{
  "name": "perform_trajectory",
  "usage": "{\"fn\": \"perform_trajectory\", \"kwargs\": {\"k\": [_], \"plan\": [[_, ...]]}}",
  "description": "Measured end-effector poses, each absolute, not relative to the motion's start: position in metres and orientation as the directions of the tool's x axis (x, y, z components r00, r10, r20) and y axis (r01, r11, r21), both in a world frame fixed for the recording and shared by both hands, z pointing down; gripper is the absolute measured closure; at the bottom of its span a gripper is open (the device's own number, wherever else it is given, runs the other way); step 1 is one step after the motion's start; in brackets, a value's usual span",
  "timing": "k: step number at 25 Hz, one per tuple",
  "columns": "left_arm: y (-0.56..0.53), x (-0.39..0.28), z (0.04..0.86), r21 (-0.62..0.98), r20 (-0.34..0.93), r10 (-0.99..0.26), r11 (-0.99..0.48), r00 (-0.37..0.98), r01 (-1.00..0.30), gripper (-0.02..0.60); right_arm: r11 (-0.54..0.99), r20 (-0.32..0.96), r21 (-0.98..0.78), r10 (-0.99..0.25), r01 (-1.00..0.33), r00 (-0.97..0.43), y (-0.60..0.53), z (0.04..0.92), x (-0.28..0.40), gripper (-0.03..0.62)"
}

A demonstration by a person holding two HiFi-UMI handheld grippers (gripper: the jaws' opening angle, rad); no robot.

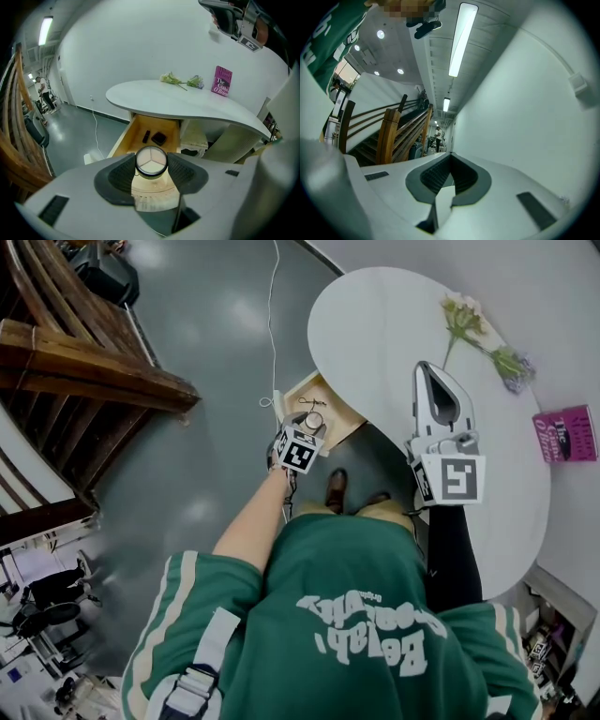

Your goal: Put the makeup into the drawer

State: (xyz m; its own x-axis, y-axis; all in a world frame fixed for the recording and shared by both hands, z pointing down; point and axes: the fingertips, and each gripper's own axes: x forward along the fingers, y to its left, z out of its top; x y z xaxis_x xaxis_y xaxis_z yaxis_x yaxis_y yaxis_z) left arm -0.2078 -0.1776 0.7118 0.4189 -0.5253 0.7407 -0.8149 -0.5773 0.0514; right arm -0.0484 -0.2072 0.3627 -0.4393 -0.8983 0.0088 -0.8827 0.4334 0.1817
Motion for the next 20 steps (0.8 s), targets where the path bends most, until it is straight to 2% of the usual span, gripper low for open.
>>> {"fn": "perform_trajectory", "kwargs": {"k": [20], "plan": [[-0.172,-0.211,0.726,0.046,0.762,-0.491,-0.610,0.423,-0.791,0.345,0.420,0.012,0.180,-0.905,-0.890,-0.425,-0.207,0.366,-0.049,0.585]]}}
